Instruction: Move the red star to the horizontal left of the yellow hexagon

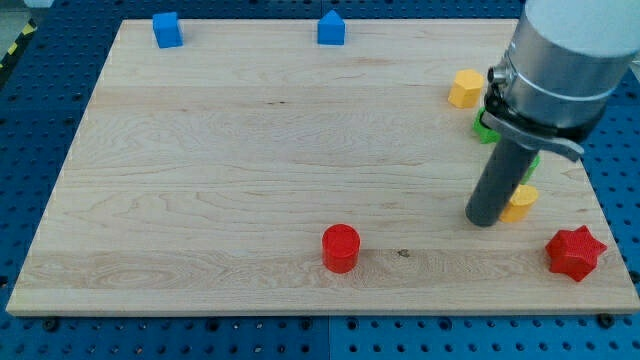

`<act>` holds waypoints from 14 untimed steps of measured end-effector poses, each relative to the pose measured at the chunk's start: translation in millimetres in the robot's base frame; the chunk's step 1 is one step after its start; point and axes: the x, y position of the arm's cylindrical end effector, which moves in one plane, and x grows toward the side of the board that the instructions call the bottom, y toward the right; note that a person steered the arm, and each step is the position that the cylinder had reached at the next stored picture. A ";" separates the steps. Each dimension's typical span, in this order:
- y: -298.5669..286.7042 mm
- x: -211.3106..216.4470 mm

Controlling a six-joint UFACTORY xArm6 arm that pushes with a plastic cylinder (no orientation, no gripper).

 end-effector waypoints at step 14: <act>118.6 49.9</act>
